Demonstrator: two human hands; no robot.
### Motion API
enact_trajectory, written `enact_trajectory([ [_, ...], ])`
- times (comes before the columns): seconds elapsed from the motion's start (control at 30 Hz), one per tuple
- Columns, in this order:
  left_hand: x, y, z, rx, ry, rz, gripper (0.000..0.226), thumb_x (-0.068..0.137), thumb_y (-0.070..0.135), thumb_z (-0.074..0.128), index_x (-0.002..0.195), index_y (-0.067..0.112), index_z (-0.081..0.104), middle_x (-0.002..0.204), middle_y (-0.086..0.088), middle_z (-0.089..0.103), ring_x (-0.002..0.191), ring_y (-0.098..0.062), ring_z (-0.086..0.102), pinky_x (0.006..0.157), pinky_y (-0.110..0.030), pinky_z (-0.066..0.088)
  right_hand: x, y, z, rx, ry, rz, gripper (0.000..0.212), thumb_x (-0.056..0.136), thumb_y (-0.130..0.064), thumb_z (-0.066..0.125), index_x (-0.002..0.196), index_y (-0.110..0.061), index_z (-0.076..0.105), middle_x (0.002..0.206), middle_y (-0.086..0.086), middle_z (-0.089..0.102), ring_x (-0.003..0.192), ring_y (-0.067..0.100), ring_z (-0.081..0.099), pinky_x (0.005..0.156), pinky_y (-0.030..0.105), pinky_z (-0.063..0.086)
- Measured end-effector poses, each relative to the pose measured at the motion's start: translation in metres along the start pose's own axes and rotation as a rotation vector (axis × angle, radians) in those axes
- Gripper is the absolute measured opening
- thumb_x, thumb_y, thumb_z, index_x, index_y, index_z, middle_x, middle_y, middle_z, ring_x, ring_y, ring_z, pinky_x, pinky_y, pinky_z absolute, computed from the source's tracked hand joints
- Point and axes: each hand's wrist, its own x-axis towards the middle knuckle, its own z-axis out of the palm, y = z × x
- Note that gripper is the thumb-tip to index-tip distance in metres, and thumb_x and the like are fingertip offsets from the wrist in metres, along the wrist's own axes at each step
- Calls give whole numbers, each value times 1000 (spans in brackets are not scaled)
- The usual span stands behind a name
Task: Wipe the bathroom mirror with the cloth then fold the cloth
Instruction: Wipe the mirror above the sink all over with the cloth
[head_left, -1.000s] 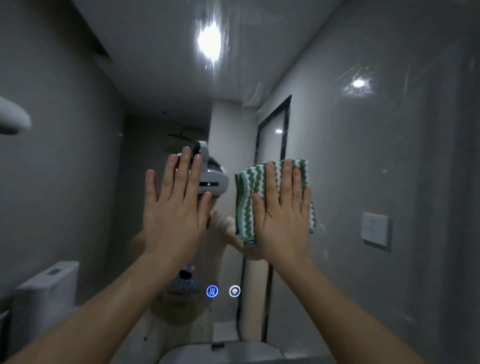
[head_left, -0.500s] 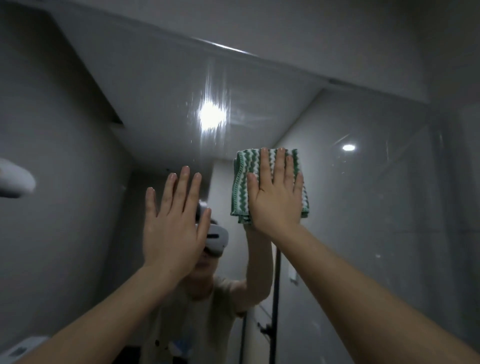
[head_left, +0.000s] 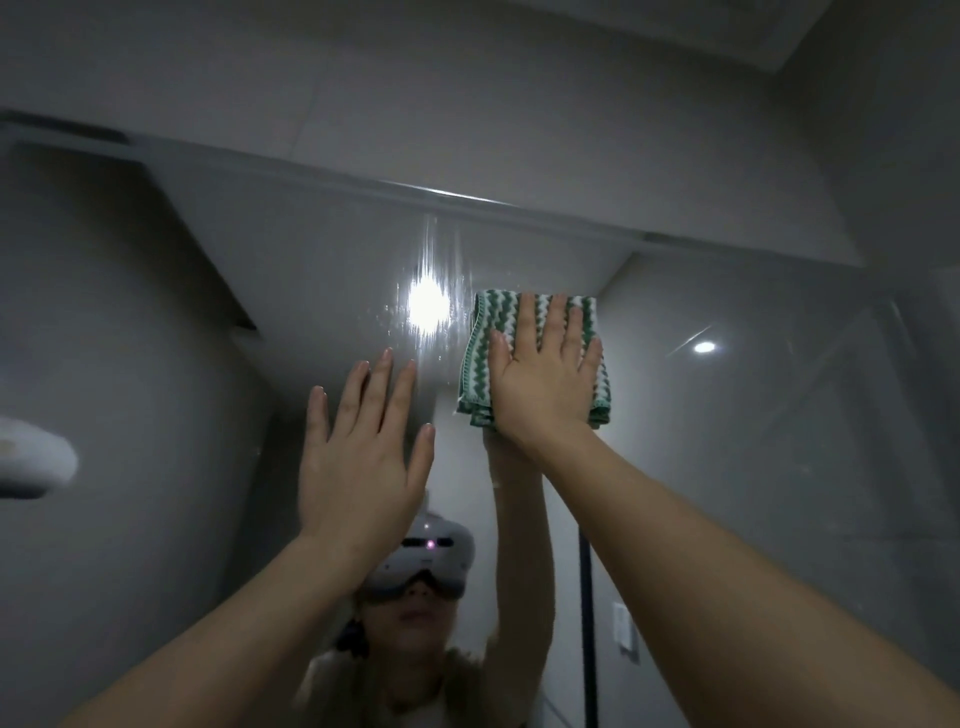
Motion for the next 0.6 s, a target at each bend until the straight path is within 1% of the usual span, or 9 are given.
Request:
enact_trajectory([
  [0.13,23,-3,-6,-35,15,-30,68,84,54,-8,146,27,-3,158,2,-1,145,-15,-2,114,-42,-7,13,-3,-3,-12,-2,-23,58,100,-48,9,149,-24,-12,157,6,-18,144,22,-19,117,45,-11],
  [0.23,40,-3,-11,-39,-4,-33,73,80,55,-13,148,30,-7,157,3,-9,144,-14,-8,114,-42,-9,26,-6,-5,-28,12,-22,58,100,-47,9,150,-24,-10,157,7,-16,144,23,-17,116,45,-11],
  [0.3,55,-6,-14,-29,-17,-29,67,87,55,-7,149,30,-7,158,2,-10,145,-15,-8,115,-42,-8,36,-10,-6,-28,21,-15,58,100,-48,9,150,-24,-9,158,7,-15,144,23,-16,116,45,-12],
  [0.4,77,-12,-17,-6,-30,8,58,98,49,10,150,28,-3,159,1,-7,145,-17,-4,116,-43,-3,53,-16,-11,-12,19,-12,58,101,-47,9,150,-23,-8,158,7,-15,144,24,-16,116,45,-13],
  [0.47,89,-15,-18,-12,-22,30,58,98,46,16,151,27,1,159,0,-3,145,-19,0,116,-44,1,66,-20,-15,2,21,-14,58,101,-47,9,151,-23,-7,158,7,-14,144,24,-15,116,45,-13],
  [0.6,108,-15,-14,-51,18,36,56,99,43,24,151,24,10,159,-3,5,145,-22,6,116,-49,4,93,-23,-20,13,28,-34,58,101,-47,11,151,-22,-3,158,8,-11,145,23,-13,115,45,-12],
])
